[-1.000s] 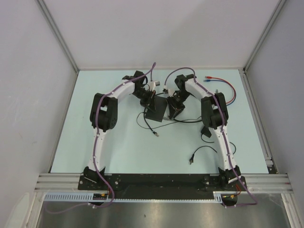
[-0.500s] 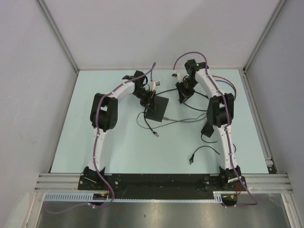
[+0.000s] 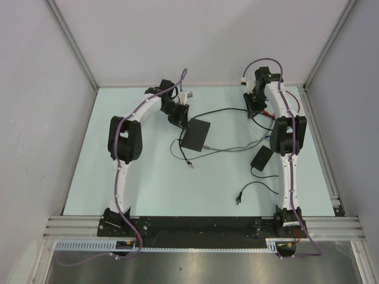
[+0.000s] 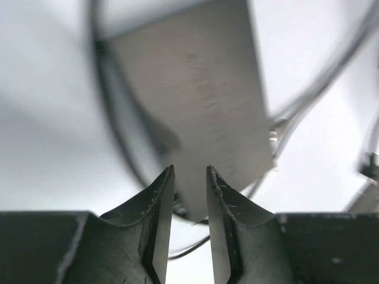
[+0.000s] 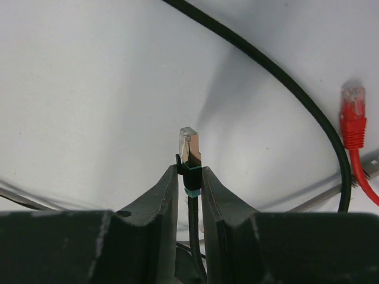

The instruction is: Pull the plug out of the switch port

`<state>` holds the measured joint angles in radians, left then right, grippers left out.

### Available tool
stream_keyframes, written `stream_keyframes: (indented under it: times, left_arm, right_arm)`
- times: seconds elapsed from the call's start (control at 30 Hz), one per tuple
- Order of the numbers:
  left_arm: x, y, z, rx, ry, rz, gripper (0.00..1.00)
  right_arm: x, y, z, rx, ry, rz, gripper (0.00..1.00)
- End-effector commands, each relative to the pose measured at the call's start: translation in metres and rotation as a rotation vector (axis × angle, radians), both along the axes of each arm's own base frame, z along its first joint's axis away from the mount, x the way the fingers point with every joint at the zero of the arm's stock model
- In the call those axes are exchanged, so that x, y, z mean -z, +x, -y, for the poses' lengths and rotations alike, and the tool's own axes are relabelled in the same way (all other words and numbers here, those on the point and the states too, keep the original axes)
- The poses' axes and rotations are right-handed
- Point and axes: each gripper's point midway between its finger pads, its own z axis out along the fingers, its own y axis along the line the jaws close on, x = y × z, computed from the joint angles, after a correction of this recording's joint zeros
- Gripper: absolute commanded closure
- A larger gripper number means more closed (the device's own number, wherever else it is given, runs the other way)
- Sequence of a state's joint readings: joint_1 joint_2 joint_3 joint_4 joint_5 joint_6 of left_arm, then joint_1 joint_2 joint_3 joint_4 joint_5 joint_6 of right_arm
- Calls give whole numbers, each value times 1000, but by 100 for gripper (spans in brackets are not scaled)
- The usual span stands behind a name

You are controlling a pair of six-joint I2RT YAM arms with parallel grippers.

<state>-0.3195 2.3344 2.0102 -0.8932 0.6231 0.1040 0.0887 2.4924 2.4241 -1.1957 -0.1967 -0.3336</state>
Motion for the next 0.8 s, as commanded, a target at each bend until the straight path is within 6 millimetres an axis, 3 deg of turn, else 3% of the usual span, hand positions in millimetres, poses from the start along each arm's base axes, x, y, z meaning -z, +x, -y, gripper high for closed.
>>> stream_keyframes:
  times: [0.0,0.1,0.27,0.57,0.67,0.77]
  left_arm:
    - [-47,40,-49,-145,147,217,67]
    - [-24,44,-64,-158,207,177,66]
    - [-1,34,-53,-129,199,127,62]
    - [25,30,-26,-62,277,146,63]
    - [36,22,-24,-50,304,131,62]
    - [53,18,-36,-49,417,139,65]
  right_arm:
    - [-21,-2,-27,-62,16,42,100]
    - [-19,-5,-41,-89,20,38,100]
    - [-17,-8,-55,-117,19,34,100]
    - [-18,-12,-55,-110,26,24,100]
    - [-17,-15,-55,-109,35,10,100]
    - [-16,-19,-54,-104,47,-6,100]
